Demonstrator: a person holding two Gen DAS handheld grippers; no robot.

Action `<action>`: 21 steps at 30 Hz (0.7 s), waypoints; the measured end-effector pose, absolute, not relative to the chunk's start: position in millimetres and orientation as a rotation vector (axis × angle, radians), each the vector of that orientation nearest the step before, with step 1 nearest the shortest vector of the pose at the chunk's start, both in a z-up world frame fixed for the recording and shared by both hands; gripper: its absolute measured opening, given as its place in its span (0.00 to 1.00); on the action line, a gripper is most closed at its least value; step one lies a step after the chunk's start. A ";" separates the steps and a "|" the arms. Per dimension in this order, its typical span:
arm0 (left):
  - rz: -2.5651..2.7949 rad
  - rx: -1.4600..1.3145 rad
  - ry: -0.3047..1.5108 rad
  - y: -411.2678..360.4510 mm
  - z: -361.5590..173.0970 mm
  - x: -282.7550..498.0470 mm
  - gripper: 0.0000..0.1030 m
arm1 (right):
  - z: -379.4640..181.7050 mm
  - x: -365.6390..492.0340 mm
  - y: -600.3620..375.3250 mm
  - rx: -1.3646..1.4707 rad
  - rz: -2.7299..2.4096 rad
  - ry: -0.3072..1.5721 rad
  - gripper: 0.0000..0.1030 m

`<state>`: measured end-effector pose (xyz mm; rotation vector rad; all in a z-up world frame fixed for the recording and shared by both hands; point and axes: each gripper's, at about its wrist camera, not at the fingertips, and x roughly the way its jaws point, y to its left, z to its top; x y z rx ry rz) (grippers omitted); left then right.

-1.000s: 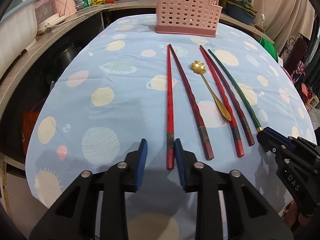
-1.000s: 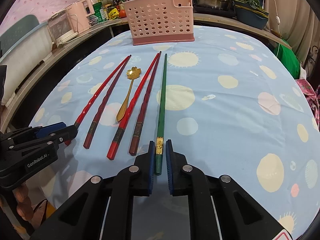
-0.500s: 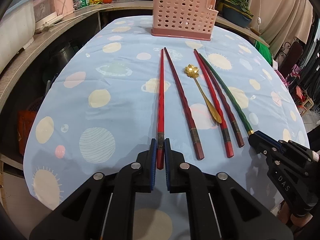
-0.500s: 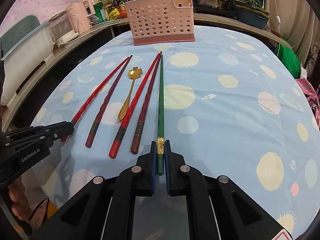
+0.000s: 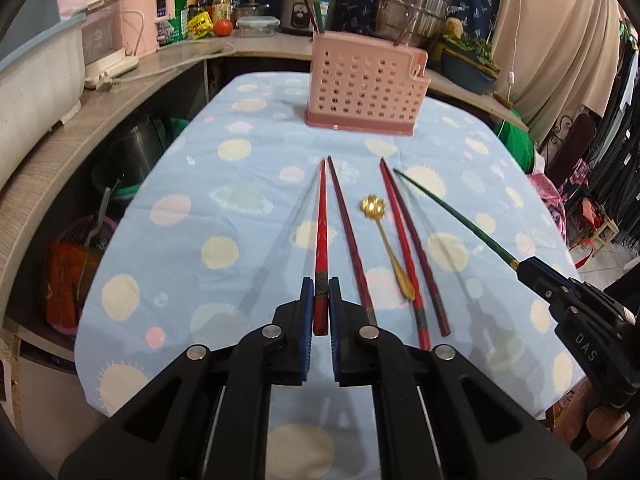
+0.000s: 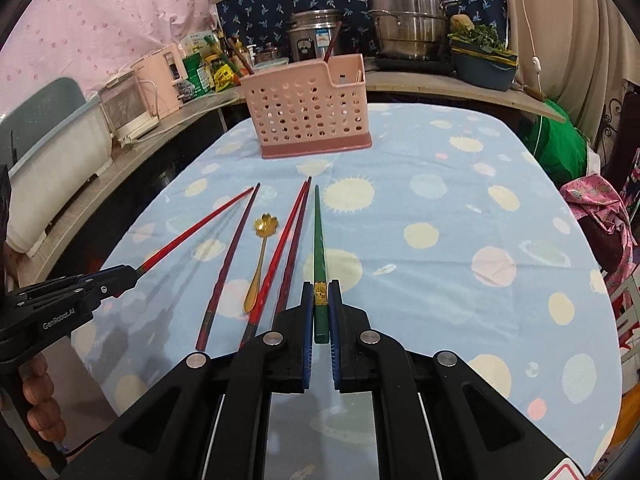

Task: Organize utensils
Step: 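Lift both chopsticks off the cloth and carry them toward the pink basket, then lower both held chopsticks into the pink basket with both tools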

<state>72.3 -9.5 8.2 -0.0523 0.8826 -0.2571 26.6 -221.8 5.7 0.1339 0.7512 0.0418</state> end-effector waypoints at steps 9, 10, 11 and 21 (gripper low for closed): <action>-0.251 -0.064 0.731 -5.1 77.3 94.9 0.07 | 62.7 43.8 -242.6 0.150 0.033 0.620 0.07; -0.250 -0.062 0.716 -5.6 84.2 97.1 0.07 | 68.6 47.2 -244.7 0.149 0.032 0.606 0.07; -0.250 -0.062 0.700 -6.2 90.5 100.2 0.07 | 73.3 50.1 -245.8 0.148 0.032 0.596 0.07; -0.261 -0.098 0.622 -9.7 134.4 150.3 0.07 | 107.2 91.3 -261.7 0.182 0.052 0.539 0.07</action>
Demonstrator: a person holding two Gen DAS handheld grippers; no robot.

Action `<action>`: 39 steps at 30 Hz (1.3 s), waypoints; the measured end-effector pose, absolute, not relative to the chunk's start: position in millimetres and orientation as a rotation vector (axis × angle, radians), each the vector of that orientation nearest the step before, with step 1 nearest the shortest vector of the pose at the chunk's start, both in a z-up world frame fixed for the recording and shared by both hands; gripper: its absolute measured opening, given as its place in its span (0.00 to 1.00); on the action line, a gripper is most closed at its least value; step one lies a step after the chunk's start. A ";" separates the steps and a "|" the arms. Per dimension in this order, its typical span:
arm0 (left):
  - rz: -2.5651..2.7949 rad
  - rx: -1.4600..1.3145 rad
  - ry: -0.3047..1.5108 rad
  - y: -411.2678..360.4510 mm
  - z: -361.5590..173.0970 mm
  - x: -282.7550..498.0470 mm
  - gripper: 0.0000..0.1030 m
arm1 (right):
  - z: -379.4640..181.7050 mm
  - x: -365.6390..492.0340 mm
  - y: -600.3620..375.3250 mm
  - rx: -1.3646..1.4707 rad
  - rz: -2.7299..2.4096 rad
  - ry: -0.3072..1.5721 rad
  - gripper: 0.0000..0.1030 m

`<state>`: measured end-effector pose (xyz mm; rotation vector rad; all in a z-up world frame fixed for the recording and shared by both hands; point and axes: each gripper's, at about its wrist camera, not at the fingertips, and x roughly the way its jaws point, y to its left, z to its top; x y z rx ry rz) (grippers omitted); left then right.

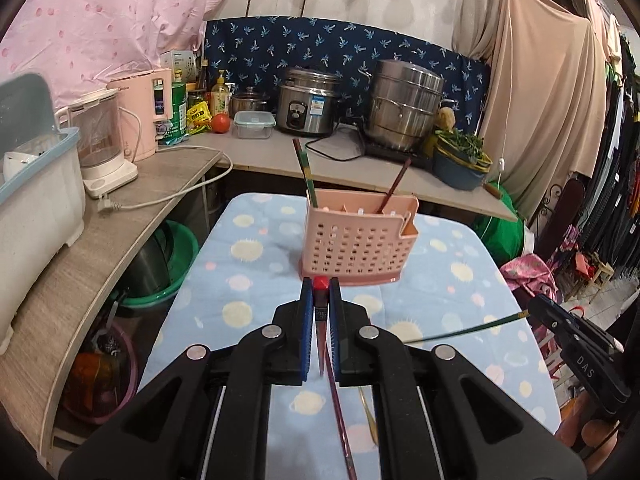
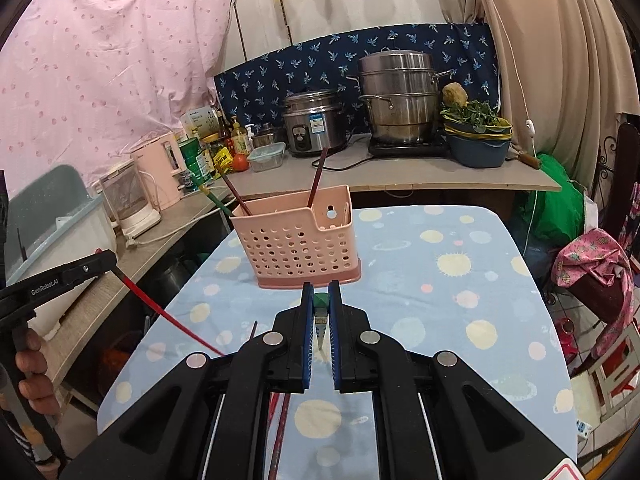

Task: Organize utensils
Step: 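Lower both held chopsticks into the pink basket with both tools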

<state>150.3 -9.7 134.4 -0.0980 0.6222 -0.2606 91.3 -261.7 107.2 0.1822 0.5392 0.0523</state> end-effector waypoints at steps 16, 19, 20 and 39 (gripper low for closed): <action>-0.311 -0.146 0.421 -26.0 233.5 216.5 0.07 | 213.3 165.0 -271.0 0.246 0.124 0.314 0.07; -0.300 -0.151 0.374 -29.1 252.0 231.9 0.07 | 231.5 185.0 -271.0 0.263 0.134 0.266 0.07; -0.297 -0.152 0.362 -29.4 256.1 236.3 0.07 | 236.2 191.2 -270.9 0.264 0.130 0.252 0.07; -0.243 -0.146 0.394 -49.7 221.0 330.4 0.07 | 190.9 305.0 -264.1 0.284 0.101 0.336 0.07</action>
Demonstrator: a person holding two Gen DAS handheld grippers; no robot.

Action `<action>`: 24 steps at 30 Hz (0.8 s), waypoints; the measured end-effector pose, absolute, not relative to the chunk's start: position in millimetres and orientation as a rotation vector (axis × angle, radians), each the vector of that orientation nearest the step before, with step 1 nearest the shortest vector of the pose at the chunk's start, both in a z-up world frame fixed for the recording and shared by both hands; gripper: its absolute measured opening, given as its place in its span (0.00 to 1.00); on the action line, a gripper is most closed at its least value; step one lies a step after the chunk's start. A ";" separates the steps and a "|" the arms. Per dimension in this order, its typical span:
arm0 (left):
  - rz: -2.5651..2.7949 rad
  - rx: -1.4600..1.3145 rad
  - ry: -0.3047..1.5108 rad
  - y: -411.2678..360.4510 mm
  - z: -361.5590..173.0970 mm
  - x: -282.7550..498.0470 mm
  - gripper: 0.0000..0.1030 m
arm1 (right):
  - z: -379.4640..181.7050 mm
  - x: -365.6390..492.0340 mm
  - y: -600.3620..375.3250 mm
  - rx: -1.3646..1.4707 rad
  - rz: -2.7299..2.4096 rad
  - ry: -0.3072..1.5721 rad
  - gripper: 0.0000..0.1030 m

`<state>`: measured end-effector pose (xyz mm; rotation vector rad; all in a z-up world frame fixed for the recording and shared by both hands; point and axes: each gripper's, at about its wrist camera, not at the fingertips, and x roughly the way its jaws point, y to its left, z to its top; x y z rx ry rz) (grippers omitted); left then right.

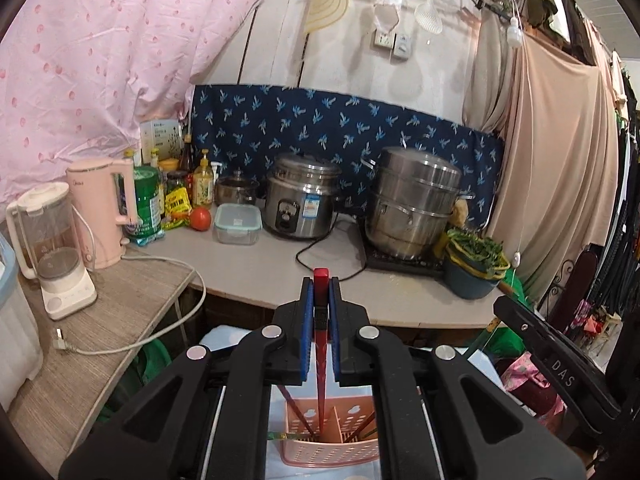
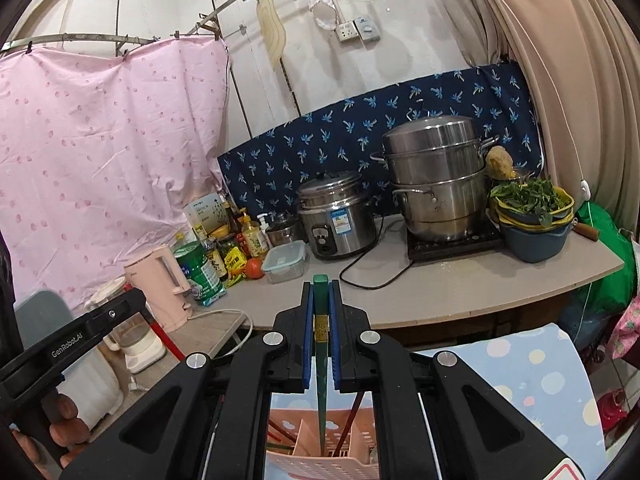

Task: Organize utensils
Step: 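Lower both held chopsticks into the pink basket with both tools, then open both tools to release the chopsticks into the basket, then move both tools back down toward the remaining chopsticks and gold spoon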

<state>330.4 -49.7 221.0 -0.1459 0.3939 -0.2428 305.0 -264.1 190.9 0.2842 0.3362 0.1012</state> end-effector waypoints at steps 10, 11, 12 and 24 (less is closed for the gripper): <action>-0.221 -0.123 0.473 -52.4 178.3 349.0 0.07 | 143.0 321.6 -255.9 0.256 0.100 0.450 0.07; -0.218 -0.120 0.473 -52.8 176.5 348.6 0.07 | 140.6 322.0 -255.7 0.253 0.101 0.456 0.07; -0.216 -0.117 0.474 -53.6 175.1 349.0 0.07 | 138.1 322.7 -255.3 0.250 0.104 0.465 0.07; -0.166 -0.069 0.457 -55.8 172.7 332.6 0.47 | 143.2 306.0 -261.0 0.254 0.089 0.446 0.30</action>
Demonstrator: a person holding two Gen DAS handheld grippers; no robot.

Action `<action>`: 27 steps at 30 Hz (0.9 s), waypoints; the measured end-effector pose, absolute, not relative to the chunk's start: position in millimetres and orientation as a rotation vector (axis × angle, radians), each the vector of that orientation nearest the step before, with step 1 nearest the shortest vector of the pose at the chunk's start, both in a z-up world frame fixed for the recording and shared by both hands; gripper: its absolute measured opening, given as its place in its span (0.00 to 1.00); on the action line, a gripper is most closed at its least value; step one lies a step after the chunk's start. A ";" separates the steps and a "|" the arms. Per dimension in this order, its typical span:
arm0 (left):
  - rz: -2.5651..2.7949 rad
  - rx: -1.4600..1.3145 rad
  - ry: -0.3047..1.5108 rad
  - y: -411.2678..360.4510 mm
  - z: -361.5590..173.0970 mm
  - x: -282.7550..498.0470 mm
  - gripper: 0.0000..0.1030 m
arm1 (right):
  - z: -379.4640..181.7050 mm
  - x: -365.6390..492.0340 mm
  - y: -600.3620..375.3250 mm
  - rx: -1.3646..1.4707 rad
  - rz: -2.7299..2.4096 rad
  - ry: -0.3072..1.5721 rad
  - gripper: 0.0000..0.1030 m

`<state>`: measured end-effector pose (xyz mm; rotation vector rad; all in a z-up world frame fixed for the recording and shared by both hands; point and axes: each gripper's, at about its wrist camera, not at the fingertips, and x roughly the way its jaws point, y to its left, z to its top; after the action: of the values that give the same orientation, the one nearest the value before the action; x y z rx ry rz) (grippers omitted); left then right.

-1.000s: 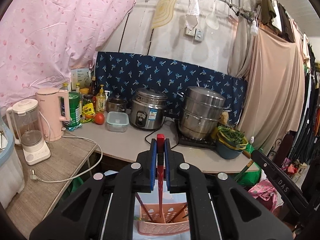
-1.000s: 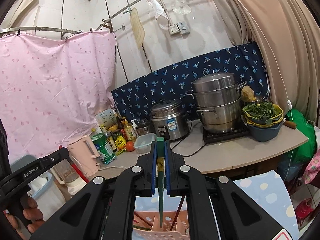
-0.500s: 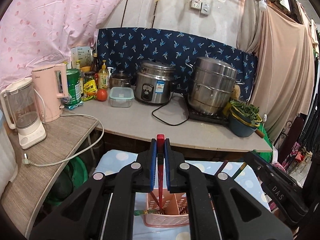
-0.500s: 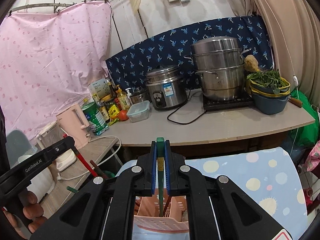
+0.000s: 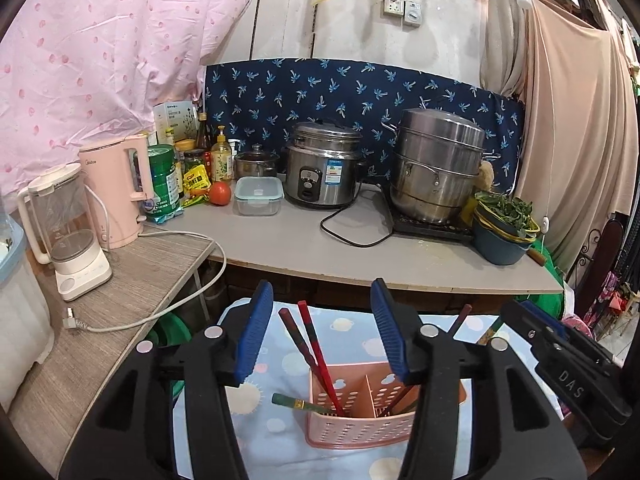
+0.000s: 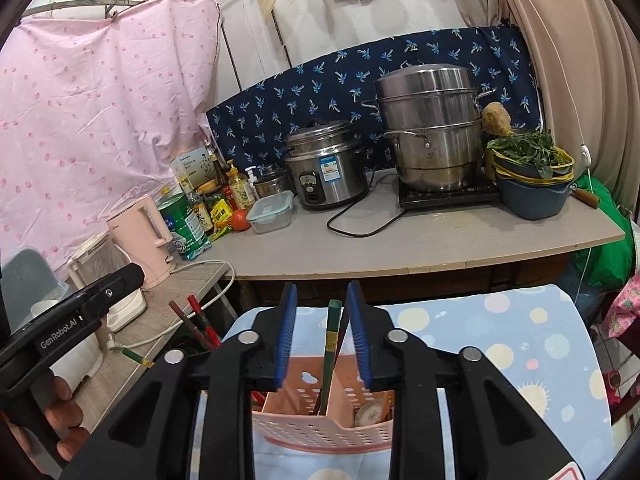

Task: Organize utensils
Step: 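Move both tools back down toward the remaining chopsticks and gold spoon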

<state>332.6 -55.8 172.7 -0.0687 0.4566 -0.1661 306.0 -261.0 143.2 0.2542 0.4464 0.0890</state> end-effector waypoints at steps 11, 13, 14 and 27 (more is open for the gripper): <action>-0.155 -0.036 0.467 -55.1 172.3 303.0 0.54 | 152.3 265.5 -258.7 0.254 0.117 0.444 0.41; -0.150 -0.026 0.471 -54.6 171.0 293.6 0.54 | 150.0 253.8 -258.2 0.259 0.125 0.459 0.41; -0.149 -0.020 0.475 -54.2 170.1 288.8 0.54 | 148.5 247.8 -258.3 0.261 0.127 0.466 0.41; -0.163 0.051 0.571 -47.0 123.6 204.7 0.63 | 92.7 141.8 -237.1 0.142 0.089 0.587 0.41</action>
<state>204.7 -47.1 123.6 0.0505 0.5705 -0.1626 141.8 -237.1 92.7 0.1419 0.5872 0.0888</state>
